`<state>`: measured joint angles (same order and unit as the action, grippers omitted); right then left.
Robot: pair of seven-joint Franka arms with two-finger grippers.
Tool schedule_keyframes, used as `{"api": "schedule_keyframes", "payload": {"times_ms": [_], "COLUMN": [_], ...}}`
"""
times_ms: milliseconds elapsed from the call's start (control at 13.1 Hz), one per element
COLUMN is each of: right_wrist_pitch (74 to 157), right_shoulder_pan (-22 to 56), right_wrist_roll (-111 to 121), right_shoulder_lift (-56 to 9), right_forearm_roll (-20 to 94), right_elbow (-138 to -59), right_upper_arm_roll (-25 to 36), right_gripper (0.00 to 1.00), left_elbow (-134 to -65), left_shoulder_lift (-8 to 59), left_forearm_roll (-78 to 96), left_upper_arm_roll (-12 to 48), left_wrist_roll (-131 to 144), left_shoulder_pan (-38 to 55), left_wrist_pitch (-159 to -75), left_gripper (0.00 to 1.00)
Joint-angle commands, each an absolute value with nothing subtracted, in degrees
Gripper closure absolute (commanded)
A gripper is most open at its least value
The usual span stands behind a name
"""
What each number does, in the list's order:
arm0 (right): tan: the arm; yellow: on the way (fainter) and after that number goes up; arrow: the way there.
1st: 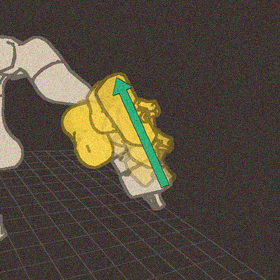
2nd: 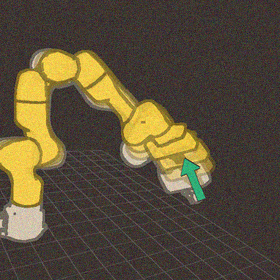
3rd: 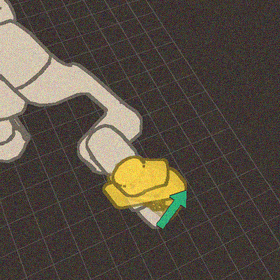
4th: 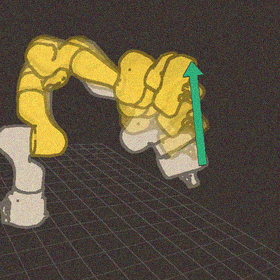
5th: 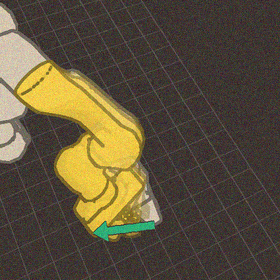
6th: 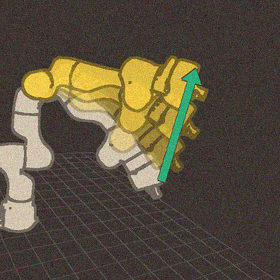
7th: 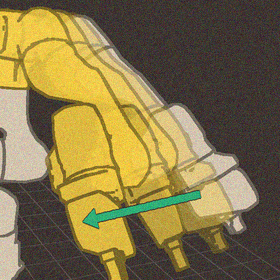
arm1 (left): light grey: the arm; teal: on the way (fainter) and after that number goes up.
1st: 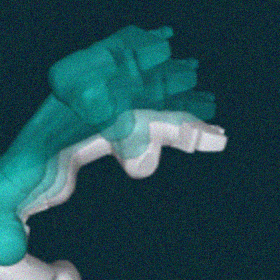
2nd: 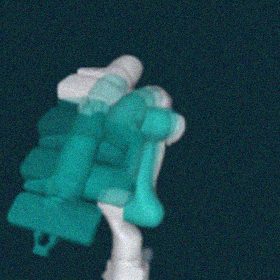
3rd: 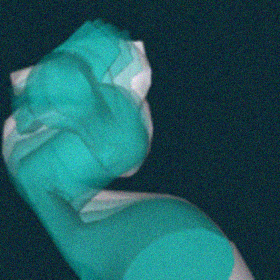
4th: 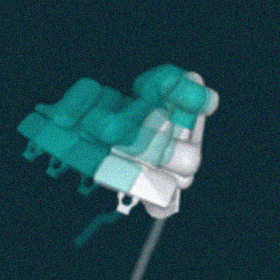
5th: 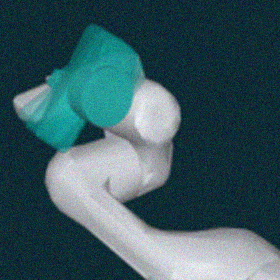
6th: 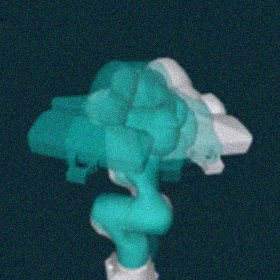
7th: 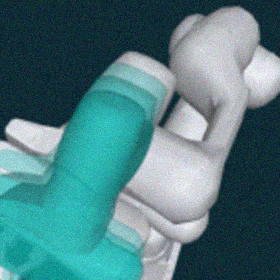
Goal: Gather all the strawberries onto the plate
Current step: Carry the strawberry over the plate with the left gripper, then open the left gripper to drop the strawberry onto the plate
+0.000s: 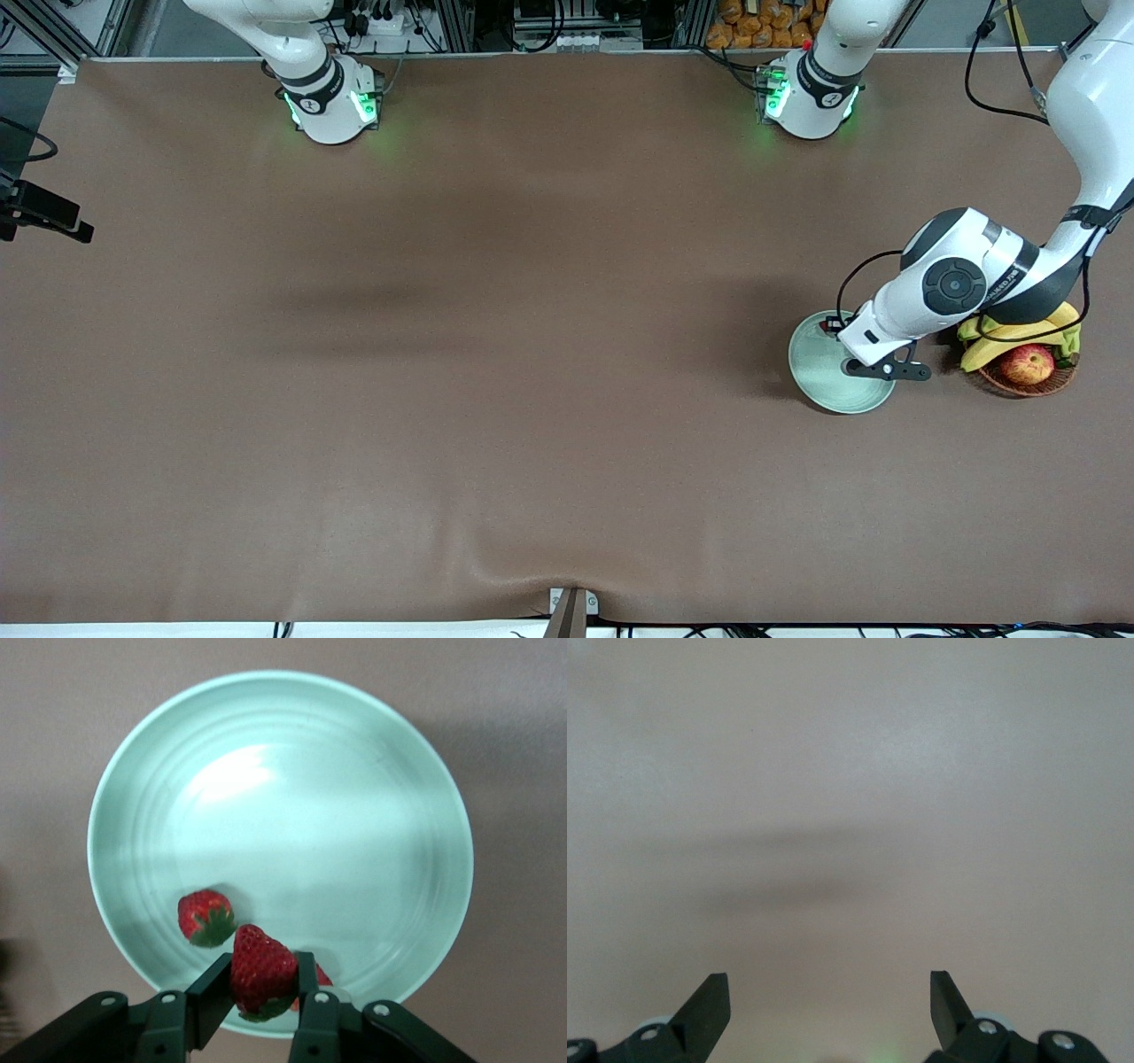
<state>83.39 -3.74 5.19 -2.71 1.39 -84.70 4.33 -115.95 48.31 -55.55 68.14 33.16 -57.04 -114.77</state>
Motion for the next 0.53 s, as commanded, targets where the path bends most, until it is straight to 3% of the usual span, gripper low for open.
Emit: {"api": "schedule_keyframes", "payload": {"times_ms": [0, 152, 304, 381, 457], "right_wrist_pitch": [83.2, 83.2, 83.2, 83.2, 83.2], "right_shoulder_pan": [-3.6, -3.6, -3.6, -3.6, -3.6], "right_wrist_roll": [5.4, 5.4, 5.4, 5.4, 5.4], "right_shoulder_lift": [-2.8, -2.8, -2.8, -2.8, -2.8], "right_forearm_roll": [1.4, 1.6, 1.5, 1.6, 1.6], "right_elbow": [-84.4, -84.4, -84.4, -84.3, -84.3], "right_upper_arm_roll": [4.4, 4.4, 4.4, 4.4, 4.4], "right_gripper": [0.0, 0.0, 0.0, 0.0, 0.0], "left_elbow": [-114.8, -112.9, -111.2, -110.7, -110.6], "left_shoulder_lift": [48.3, 48.4, 48.4, 48.3, 48.1], "left_forearm_roll": [-57.0, -57.0, -56.9, -56.9, -56.3], "left_upper_arm_roll": [67.7, 66.6, 64.9, 64.5, 64.5], "left_wrist_roll": [30.9, 30.8, 31.5, 31.8, 31.8], "left_shoulder_pan": [-56.5, -54.2, -51.6, -51.3, -51.5], "left_wrist_pitch": [-117.6, -117.7, -117.7, -117.7, -117.7], "left_gripper": [1.0, 0.86, 0.49, 0.14, 0.0]}}
